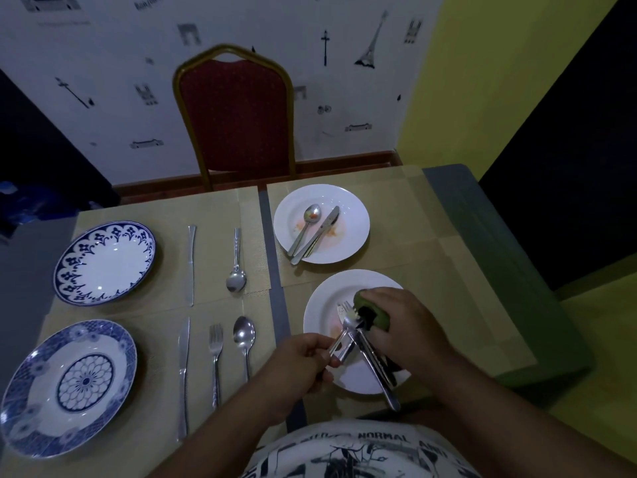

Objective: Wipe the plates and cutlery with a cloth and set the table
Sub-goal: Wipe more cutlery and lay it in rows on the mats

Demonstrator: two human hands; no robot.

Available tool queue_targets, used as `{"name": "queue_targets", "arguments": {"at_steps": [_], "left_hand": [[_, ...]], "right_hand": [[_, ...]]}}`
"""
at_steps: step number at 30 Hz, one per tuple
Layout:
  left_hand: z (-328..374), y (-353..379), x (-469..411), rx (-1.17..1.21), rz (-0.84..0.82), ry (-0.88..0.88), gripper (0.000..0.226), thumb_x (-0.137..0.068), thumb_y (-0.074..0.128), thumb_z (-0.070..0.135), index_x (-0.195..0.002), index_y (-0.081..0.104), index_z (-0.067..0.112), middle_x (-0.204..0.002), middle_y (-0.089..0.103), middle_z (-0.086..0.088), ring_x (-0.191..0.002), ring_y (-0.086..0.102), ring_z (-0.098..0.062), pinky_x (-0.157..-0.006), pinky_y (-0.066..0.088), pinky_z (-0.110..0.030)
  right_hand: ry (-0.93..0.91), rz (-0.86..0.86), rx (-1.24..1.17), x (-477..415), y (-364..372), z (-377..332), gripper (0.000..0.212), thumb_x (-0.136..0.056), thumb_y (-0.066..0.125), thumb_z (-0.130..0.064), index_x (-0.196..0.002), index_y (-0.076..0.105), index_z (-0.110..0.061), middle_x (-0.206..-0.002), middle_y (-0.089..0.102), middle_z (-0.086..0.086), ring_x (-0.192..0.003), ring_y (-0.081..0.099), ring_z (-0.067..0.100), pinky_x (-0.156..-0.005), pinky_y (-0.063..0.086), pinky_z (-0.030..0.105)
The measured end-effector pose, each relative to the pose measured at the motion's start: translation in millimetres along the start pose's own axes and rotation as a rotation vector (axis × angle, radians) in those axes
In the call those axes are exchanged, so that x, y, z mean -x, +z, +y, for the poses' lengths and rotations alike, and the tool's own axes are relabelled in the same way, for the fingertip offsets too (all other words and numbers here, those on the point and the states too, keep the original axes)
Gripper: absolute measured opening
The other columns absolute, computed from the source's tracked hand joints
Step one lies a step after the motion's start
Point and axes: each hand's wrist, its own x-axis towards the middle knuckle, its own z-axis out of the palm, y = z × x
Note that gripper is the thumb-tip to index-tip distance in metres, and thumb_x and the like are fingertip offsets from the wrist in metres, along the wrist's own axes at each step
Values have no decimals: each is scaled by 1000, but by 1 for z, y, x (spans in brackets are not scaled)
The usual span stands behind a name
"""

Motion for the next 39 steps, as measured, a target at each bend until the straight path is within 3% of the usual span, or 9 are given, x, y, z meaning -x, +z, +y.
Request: {"name": "queue_targets", "arguments": {"at_steps": [5,11,16,21,24,29,32,35,39], "left_hand": [[3,-2,-2,-5,34,63,24,-101,48,5,-107,69,13,-91,73,-5,-65,63,-9,-54,47,-23],[-5,-3,0,50,28,-49,21,-101,51,8,-108,70,13,-98,76,-7,-69,59,-14,-56,45,-24],[-3,-2,-5,90,112,-76,26,-105,46,16,-112,71,19,-101,75,-6,-70,57,-14,-61,44,-26],[0,6,-5,94,103,-28,21,-101,53,7,-112,69,13,-94,72,-12,-76,64,-16,-61,53,-23],[0,9,-4,49,78,27,22,-99,53,3,-105,72,12,-83,70,-7,-75,62,-13,-60,48,-24],[-9,10,2,117,91,-52,18,-97,57,3,-101,74,8,-82,71,-10,-71,63,-14,-60,50,-23],[-4,8,2,289,92,-113,15,-96,61,6,-103,72,-3,-83,67,-15,-71,64,-20,-59,55,-26],[-1,1,-3,446,89,-165,19,-92,67,9,-105,71,-5,-85,68,-17,-76,66,-26,-71,59,-35],[1,-6,1,285,115,-139,18,-88,71,23,-101,77,12,-88,76,-9,-82,68,-26,-76,54,-35]], "right_hand": [[-252,-94,-7,7,2,-19,56,-70,67,-11,-126,64,-15,-128,62,-2,-122,51,12,-106,39,27],[93,-19,-16,-18,-11,-5,54,-74,69,-9,-123,63,-29,-121,62,-12,-113,51,8,-93,45,26],[97,51,-100,-4,-24,-10,61,-73,71,-7,-129,60,-30,-120,56,-19,-115,47,2,-93,40,17],[-190,-30,-10,15,-8,-22,59,-68,69,-10,-127,64,-18,-128,62,-6,-122,49,8,-106,34,18],[-288,-115,46,17,3,-20,56,-65,69,-7,-119,67,-16,-124,64,-3,-119,52,11,-106,30,15],[-49,-74,95,-3,-3,4,43,-69,74,-20,-109,64,-28,-111,64,-12,-107,54,13,-87,50,35],[79,-27,1,-7,-14,3,49,-69,71,-15,-117,65,-24,-114,62,-10,-108,52,12,-89,48,30],[113,-12,-75,-5,-13,-4,56,-70,71,-9,-124,64,-23,-119,62,-10,-112,51,8,-93,45,25],[85,-44,-133,-4,-2,-16,57,-70,68,-6,-124,65,-25,-122,64,-13,-115,54,5,-99,44,24]]}}
